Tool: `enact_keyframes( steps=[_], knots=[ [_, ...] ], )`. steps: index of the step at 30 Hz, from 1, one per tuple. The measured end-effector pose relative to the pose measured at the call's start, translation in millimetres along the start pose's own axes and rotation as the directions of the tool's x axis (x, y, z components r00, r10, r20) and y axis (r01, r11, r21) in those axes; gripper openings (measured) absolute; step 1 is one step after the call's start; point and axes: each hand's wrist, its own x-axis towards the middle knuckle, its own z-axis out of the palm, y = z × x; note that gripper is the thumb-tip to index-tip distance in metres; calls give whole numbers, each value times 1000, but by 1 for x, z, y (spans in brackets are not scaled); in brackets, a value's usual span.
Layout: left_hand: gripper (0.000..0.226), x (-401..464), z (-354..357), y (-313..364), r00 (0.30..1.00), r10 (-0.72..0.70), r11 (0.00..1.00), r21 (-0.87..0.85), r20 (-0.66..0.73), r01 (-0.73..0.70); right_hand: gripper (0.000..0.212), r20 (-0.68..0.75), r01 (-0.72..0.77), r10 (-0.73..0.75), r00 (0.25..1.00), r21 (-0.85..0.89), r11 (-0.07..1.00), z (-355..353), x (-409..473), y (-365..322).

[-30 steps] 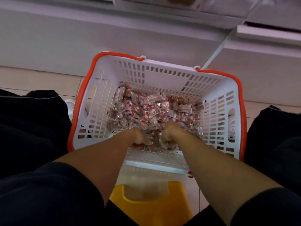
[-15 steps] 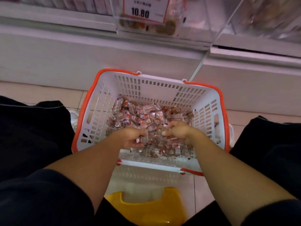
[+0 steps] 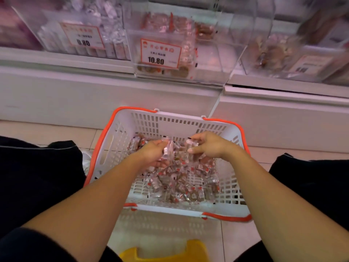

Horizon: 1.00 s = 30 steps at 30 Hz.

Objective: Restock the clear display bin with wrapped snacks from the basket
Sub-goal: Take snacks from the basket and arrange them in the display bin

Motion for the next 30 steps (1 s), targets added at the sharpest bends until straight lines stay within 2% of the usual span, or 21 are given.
enact_keyframes(
  steps=[3, 4, 6, 9, 12, 14, 17, 21, 25, 28, 30],
  knots=[
    [33, -12, -1, 29, 995, 41, 994, 100, 96, -50, 39, -3, 119, -123, 992, -210, 970, -11, -8, -27],
    [29, -18, -2, 42, 988, 63, 990, 116, 138, -79, 42, 4, 150, -153, 988, -223, 963, -15, -12, -37],
    [22, -31, -7, 71, 969, 109, 983, 123, 220, -139, 46, 27, 180, -178, 984, -140, 974, -30, -24, -54],
    [21, -56, -14, 120, 942, 159, 960, 175, 295, -217, 37, 31, 247, -250, 968, 78, 966, -57, -50, -77],
    [18, -84, -14, 160, 932, 219, 955, 132, 288, -265, 31, -27, 332, -344, 939, 334, 882, -76, -74, -98],
    [14, -101, -12, 178, 924, 266, 955, 54, 276, -291, 32, -85, 393, -395, 915, 413, 821, -81, -85, -107],
    [28, -117, -10, 192, 913, 329, 944, -70, 241, -322, 31, -175, 461, -429, 886, 409, 787, -81, -92, -120],
    [27, -124, -3, 209, 922, 369, 916, -214, 118, -339, 31, -322, 552, -458, 829, 334, 764, -82, -97, -133],
    [33, -129, 4, 220, 895, 416, 907, -140, 162, -396, 42, -410, 593, -439, 800, 425, 684, -89, -104, -136],
    [31, -131, 7, 221, 873, 435, 884, -287, 221, -368, 47, -433, 608, -431, 791, 486, 628, -87, -107, -137],
    [36, -131, 9, 221, 862, 464, 865, -314, 201, -392, 45, -474, 635, -451, 756, 368, 679, -83, -106, -140]
  ],
)
